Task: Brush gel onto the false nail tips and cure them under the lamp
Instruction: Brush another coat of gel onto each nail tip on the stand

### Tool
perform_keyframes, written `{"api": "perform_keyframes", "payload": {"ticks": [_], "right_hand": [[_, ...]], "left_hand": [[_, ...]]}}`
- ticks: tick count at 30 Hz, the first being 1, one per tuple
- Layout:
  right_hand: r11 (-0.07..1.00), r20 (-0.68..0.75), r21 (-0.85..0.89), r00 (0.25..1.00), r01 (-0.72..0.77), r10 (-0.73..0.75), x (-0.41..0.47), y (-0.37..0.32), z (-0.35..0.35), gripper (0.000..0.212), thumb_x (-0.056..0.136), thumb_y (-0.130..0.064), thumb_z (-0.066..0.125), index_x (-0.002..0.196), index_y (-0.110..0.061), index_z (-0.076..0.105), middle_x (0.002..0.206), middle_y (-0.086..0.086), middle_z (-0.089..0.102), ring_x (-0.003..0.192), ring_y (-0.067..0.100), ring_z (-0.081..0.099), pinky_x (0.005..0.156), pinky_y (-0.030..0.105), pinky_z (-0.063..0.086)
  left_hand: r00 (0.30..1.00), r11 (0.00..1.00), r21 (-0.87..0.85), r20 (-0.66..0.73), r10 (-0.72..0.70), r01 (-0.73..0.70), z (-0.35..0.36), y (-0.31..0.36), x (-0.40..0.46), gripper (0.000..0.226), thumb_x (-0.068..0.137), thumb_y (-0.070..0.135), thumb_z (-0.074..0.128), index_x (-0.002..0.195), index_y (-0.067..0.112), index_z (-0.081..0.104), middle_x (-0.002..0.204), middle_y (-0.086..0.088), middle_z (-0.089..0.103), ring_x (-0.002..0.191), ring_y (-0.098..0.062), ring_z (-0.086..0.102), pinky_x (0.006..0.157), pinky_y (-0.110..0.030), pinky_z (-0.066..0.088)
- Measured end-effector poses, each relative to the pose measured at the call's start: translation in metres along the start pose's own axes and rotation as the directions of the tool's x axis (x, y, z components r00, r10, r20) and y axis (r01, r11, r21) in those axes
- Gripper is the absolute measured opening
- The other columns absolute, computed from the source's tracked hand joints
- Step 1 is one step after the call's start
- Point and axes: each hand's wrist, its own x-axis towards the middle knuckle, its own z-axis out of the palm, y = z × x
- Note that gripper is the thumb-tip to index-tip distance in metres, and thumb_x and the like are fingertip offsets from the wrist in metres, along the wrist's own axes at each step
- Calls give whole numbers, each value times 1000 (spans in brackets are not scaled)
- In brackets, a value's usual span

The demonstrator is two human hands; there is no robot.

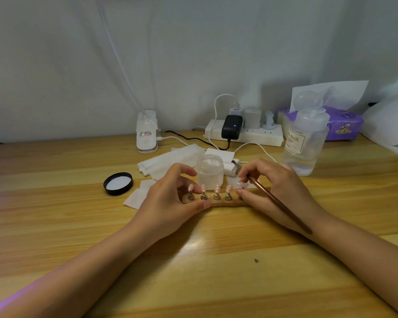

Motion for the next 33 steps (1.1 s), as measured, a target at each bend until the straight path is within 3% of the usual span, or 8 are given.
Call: {"api": "perform_keyframes", "payload": {"ticks": [4,12,15,18,20,24,27,33], "right_hand": [[999,-1,27,1000,-17,17,-1,1,0,26,76,-19,73,86,-33,53,77,-17,59,81,-2,56,86,13,28],[994,-108,108,994,-18,30,-3,-3,-2,29,81,-11,67,83,-34,50,72,-11,59,82,3,55,83,26,39],[990,-160,101,984,94,-77,-5,-9,1,23,80,-12,70,86,-27,53,73,-13,59,79,7,56,80,28,40],[973,-195,95,963,209,-188,-5,-14,6,11,80,-24,67,85,-17,60,75,-8,62,76,7,56,74,25,46],[954,-207,111,945,279,-253,-6,-15,8,15,82,-26,62,85,-12,61,77,-8,62,76,5,56,74,18,46],[924,-205,160,927,347,-313,-6,-17,10,12,81,-17,63,86,-6,62,84,-11,59,80,0,57,74,10,45],[913,-207,186,923,363,-324,-6,-18,11,12,81,-15,63,88,-6,62,86,-10,60,84,-3,57,76,9,45],[908,-233,173,911,383,-340,-7,-18,12,15,81,-15,69,91,-7,61,86,-9,59,85,-3,57,76,9,46]], "left_hand": [[1000,1000,-10,5,-1,1,0,-1,-1,43,68,30,77,94,37,44,83,21,63,85,20,47,65,3,34],[1000,1000,4,8,15,-15,0,3,-1,44,69,33,76,97,40,43,89,18,60,87,12,50,68,-2,38],[998,998,-20,-38,58,-59,0,9,-3,48,60,50,71,99,41,44,97,18,57,92,5,52,79,-16,44],[959,982,-11,-217,181,-188,1,14,-7,42,65,62,65,95,36,50,94,16,58,89,0,54,85,-37,46],[921,957,46,-263,287,-286,1,15,-9,29,74,57,58,94,37,52,91,17,59,88,1,54,84,-44,44],[885,895,144,-148,441,-422,3,15,-11,25,83,42,52,106,34,57,103,22,60,99,1,52,86,-40,36],[865,863,156,-77,495,-480,5,14,-10,28,85,33,51,113,32,56,109,17,60,104,-2,52,87,-34,31],[846,849,90,-80,527,-520,5,9,-9,32,85,23,52,117,28,55,109,18,62,99,4,56,101,-36,28]]}}
